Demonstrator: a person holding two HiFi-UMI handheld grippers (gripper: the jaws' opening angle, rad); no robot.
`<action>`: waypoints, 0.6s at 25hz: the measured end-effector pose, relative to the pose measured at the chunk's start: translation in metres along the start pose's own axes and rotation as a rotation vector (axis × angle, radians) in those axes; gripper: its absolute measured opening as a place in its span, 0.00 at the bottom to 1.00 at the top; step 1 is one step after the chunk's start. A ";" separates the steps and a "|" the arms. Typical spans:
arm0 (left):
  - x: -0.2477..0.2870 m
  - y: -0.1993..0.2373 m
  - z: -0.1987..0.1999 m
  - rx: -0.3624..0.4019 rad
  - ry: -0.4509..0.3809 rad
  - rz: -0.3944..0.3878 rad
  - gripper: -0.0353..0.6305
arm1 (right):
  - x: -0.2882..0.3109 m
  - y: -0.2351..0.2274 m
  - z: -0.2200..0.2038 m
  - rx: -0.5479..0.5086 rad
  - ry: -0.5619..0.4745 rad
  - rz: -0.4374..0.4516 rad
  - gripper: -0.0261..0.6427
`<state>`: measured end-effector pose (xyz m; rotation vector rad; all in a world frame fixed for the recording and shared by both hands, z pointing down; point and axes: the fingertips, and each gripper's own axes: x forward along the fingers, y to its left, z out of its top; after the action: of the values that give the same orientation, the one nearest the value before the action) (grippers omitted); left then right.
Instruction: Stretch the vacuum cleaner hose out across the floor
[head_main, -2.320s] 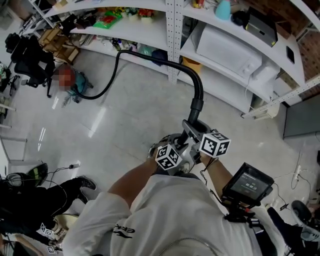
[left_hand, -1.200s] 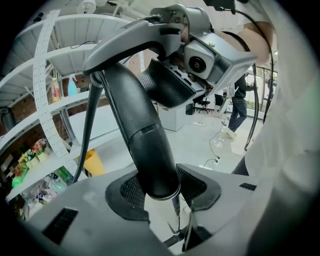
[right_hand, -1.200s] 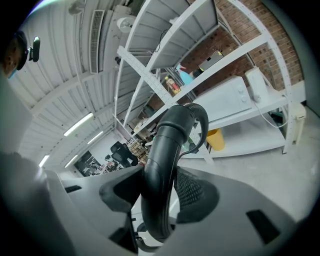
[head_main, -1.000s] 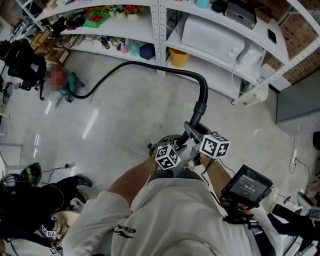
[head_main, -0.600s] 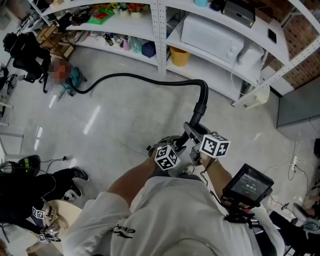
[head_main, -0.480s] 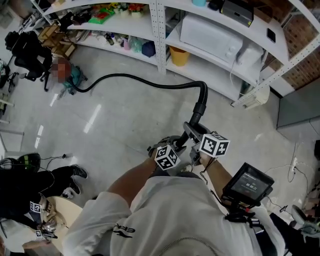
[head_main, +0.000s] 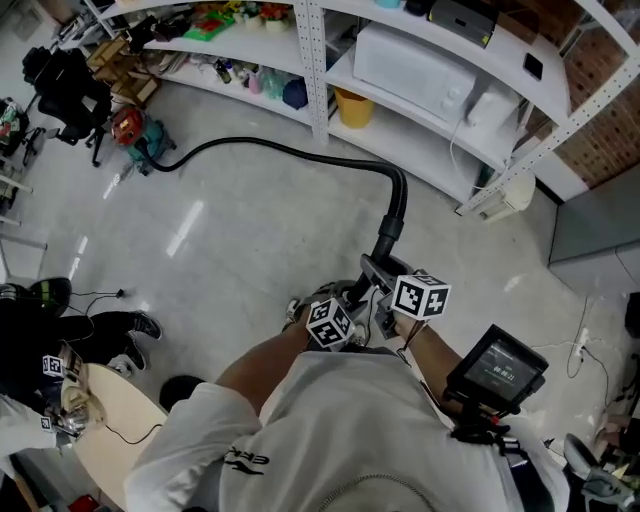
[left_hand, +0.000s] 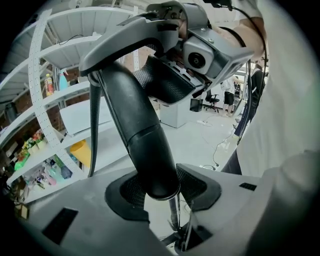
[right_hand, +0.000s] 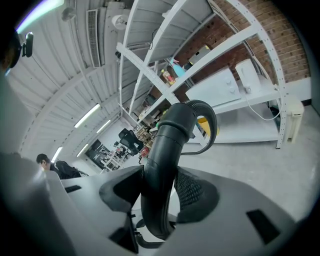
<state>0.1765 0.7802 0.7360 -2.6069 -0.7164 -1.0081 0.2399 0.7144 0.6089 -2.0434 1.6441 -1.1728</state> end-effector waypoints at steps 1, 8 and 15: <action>0.002 -0.006 -0.001 -0.008 0.005 0.008 0.29 | -0.003 -0.001 -0.005 -0.004 0.013 0.008 0.32; -0.006 -0.029 -0.014 -0.079 0.029 0.064 0.29 | -0.006 0.019 -0.033 -0.051 0.093 0.074 0.32; -0.033 -0.040 -0.051 -0.124 0.058 0.116 0.29 | 0.006 0.055 -0.070 -0.086 0.164 0.120 0.32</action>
<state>0.1060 0.7820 0.7533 -2.6758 -0.4978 -1.1202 0.1517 0.7102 0.6207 -1.9117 1.8960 -1.2780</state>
